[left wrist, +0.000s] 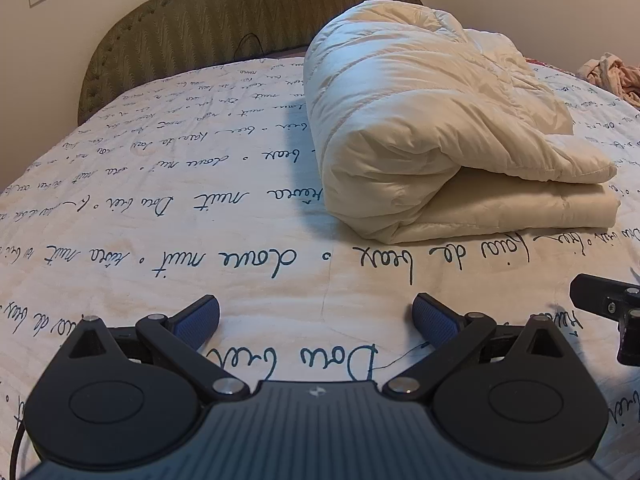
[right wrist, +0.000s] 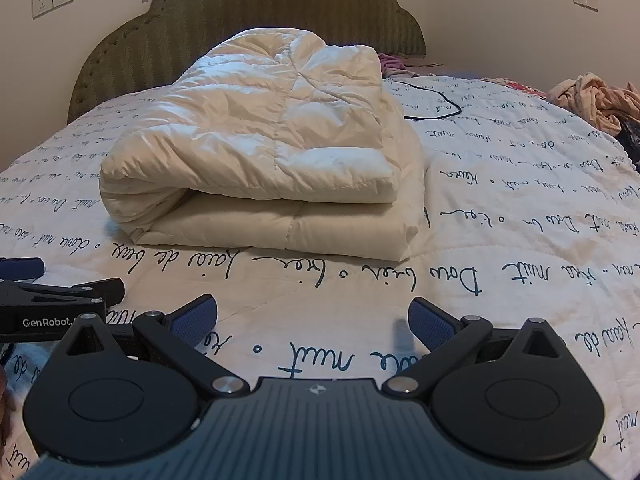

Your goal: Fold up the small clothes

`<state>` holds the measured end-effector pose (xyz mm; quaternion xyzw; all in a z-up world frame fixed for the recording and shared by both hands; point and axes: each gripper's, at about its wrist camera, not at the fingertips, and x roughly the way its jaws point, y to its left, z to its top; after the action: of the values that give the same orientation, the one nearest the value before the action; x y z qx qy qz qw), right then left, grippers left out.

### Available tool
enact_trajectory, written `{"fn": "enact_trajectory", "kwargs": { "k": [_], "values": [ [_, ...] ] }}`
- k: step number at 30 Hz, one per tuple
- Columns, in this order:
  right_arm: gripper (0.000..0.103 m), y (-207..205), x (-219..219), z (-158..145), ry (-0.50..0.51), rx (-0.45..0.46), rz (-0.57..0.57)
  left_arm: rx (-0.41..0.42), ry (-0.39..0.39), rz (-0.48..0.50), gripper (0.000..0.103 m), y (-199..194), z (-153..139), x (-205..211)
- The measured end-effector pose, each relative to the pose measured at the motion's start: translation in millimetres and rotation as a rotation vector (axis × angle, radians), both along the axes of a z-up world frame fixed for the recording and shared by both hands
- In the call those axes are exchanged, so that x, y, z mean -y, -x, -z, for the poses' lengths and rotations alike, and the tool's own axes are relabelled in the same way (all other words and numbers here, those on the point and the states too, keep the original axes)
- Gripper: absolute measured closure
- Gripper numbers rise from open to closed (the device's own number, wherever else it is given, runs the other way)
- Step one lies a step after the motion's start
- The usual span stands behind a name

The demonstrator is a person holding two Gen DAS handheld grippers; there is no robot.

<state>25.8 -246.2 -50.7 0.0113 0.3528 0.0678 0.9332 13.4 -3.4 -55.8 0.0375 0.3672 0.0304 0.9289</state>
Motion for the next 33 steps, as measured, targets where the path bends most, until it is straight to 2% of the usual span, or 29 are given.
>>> {"fn": "enact_trajectory", "kwargs": {
  "k": [18, 26, 33],
  "values": [
    [0.000, 6.1, -5.7, -5.7, -0.013, 0.006, -0.022, 0.010, 0.019, -0.032, 0.000, 5.2, -13.4, -8.0],
    [0.000, 7.2, -10.5, -6.7, -0.007, 0.005, -0.040, 0.023, -0.021, -0.032, 0.000, 6.8, -13.7, -4.9],
    [0.000, 6.4, -10.5, -5.1, -0.017, -0.001, -0.039, 0.023, -0.013, -0.022, 0.000, 6.9, -13.4, -4.7]
  ]
}}
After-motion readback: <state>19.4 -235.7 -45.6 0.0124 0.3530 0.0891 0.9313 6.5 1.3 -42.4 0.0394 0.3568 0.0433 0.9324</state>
